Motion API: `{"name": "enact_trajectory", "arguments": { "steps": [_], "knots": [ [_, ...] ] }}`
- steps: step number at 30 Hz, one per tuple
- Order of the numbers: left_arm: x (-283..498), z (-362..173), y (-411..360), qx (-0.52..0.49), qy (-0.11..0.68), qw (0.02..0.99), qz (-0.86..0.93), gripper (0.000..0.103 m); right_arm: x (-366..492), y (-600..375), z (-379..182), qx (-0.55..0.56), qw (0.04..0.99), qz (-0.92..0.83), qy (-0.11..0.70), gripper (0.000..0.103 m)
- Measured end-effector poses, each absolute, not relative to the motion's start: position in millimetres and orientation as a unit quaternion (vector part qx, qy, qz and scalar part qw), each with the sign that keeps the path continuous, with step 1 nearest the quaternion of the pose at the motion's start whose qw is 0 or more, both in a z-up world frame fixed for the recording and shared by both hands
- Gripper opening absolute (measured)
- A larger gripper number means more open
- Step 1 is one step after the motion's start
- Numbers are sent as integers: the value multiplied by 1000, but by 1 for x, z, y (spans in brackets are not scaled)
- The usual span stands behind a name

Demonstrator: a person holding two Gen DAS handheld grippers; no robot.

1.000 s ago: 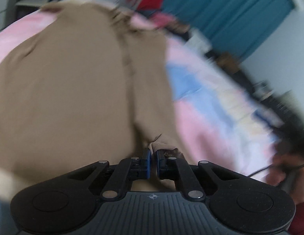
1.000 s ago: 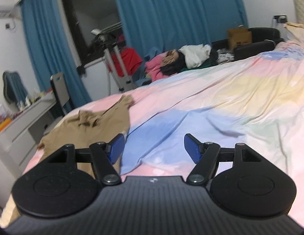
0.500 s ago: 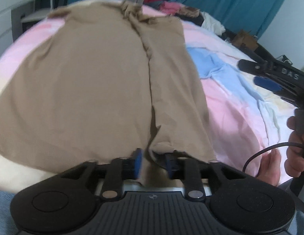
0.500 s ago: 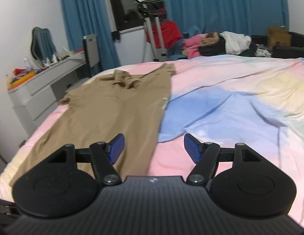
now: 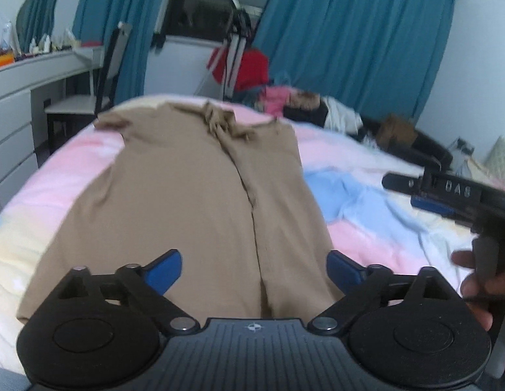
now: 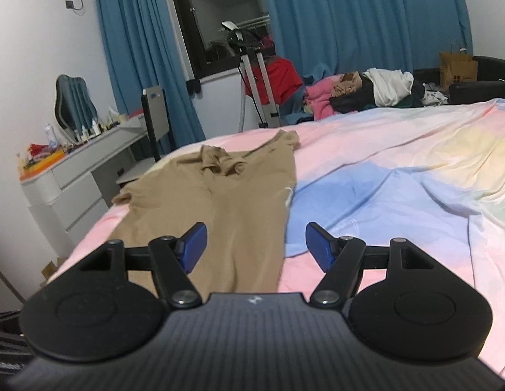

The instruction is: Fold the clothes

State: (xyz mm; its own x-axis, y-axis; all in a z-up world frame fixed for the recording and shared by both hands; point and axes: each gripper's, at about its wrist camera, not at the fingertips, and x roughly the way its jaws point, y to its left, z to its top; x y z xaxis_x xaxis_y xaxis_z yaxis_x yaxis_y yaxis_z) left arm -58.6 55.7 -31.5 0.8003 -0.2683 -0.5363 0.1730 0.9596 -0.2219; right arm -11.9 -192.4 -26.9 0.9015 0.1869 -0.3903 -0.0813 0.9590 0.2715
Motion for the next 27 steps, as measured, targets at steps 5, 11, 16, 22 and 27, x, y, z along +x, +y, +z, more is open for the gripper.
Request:
{"name": "enact_trajectory", "arguments": {
  "steps": [5,11,16,22,27],
  "knots": [
    [-67,-17,74,-73,253,960,-98,98,6,-170,-10,127,969,81,196,81],
    [-57,-20,100,-84,239,964,-83,99,29,-143,11,128,971,95,177,81],
    [-30,-36,139,-184,267,943,-78,99,50,-124,17,127,973,102,163,81],
    [24,-42,179,-263,289,919,-43,98,79,-133,-52,108,979,66,160,81],
    [100,-40,198,-284,301,910,-19,98,97,-149,-73,130,971,46,194,81]
  ]
}}
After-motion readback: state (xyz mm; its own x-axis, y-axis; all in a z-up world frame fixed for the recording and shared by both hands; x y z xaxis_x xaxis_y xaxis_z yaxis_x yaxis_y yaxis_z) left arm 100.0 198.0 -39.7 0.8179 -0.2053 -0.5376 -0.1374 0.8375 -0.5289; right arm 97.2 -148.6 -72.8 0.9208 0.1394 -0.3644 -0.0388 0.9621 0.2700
